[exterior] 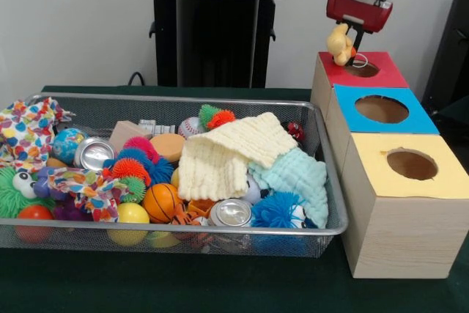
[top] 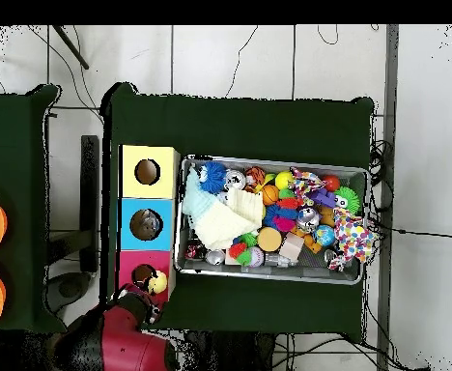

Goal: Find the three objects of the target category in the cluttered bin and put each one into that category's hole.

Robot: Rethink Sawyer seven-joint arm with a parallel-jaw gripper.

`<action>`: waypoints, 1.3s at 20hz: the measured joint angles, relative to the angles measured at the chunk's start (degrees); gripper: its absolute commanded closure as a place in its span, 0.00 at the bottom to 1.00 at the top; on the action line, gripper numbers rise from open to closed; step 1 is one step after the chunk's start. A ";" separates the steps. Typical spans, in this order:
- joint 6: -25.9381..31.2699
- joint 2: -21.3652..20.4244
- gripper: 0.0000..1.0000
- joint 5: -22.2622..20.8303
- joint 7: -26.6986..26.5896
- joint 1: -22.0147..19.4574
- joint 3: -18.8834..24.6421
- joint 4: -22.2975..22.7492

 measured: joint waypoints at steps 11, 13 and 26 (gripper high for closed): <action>0.01 0.01 1.00 0.09 0.00 0.02 -0.01 -0.04; 0.01 0.02 1.00 0.19 0.00 0.15 -0.02 -0.09; 2.32 -0.03 1.00 0.24 0.00 3.08 -0.37 -1.77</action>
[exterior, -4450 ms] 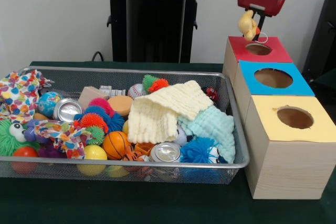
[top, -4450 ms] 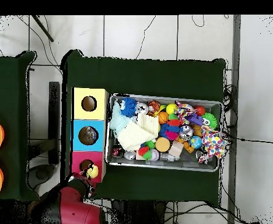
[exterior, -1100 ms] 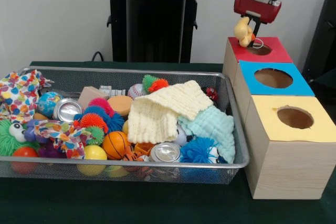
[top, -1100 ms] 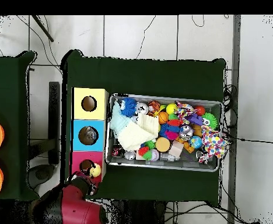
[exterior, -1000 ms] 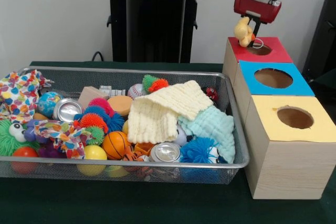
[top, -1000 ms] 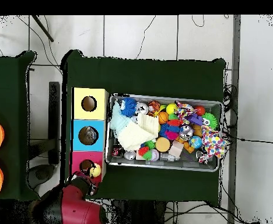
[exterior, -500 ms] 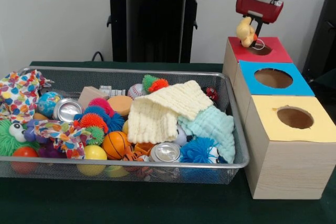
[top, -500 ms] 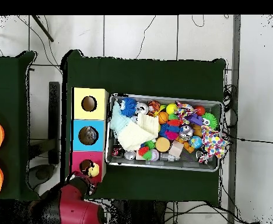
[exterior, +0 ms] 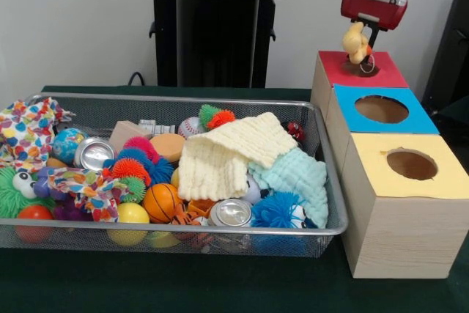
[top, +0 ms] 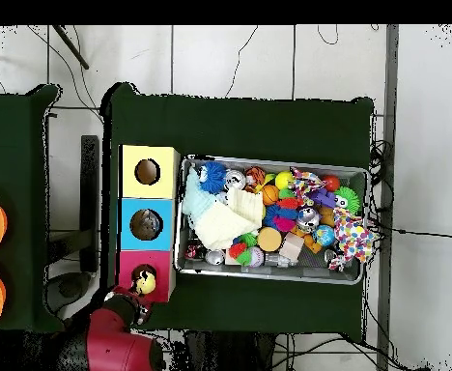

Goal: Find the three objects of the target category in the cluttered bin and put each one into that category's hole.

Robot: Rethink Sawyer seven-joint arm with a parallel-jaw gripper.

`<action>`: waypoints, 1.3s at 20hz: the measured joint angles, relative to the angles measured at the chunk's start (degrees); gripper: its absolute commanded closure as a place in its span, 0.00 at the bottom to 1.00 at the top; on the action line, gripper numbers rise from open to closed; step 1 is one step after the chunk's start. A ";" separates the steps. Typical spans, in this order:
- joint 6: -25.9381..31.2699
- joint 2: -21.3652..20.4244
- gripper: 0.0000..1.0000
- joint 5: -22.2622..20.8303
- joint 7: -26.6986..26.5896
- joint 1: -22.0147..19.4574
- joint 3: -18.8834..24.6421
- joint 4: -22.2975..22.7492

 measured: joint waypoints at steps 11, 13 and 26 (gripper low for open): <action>0.52 0.39 1.00 0.08 0.00 -0.64 0.28 -0.27; 0.21 0.66 1.00 0.12 0.00 -1.10 0.60 -0.37; -4.88 4.86 1.00 0.93 0.00 -1.98 2.06 -1.19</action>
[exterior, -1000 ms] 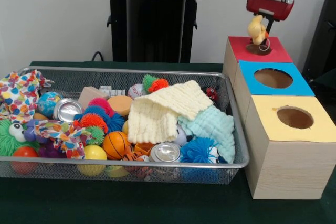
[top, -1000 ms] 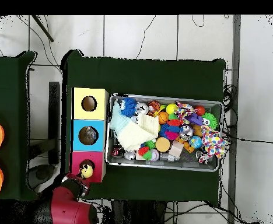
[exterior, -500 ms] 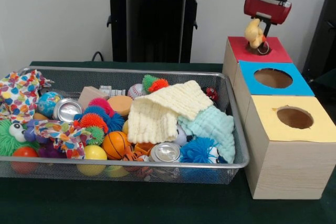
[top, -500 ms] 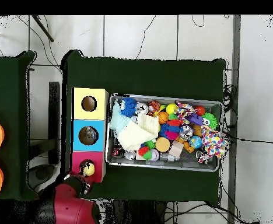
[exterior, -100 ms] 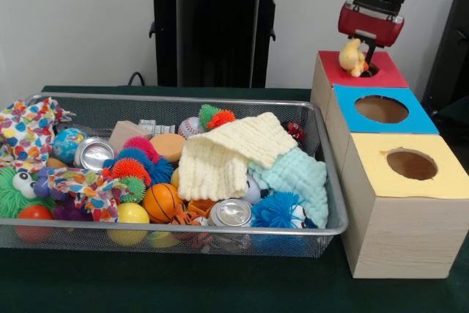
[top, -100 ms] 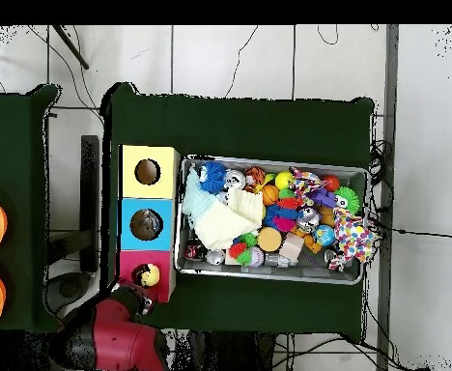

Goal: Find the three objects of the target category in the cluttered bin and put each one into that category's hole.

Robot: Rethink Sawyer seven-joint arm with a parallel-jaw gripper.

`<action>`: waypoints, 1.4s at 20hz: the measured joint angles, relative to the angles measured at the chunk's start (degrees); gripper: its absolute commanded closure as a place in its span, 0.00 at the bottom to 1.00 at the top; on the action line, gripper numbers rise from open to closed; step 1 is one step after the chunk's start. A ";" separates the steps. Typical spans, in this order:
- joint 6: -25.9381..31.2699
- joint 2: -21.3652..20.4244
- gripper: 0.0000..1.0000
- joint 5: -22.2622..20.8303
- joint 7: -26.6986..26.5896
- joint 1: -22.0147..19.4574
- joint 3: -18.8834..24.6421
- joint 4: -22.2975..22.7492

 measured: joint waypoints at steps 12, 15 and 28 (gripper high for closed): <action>-2.53 2.43 1.00 2.03 0.00 0.08 0.74 -0.39; -2.77 2.71 1.00 2.27 0.00 0.11 0.93 -0.46; -3.18 2.73 0.00 2.94 0.00 -0.76 1.57 -0.87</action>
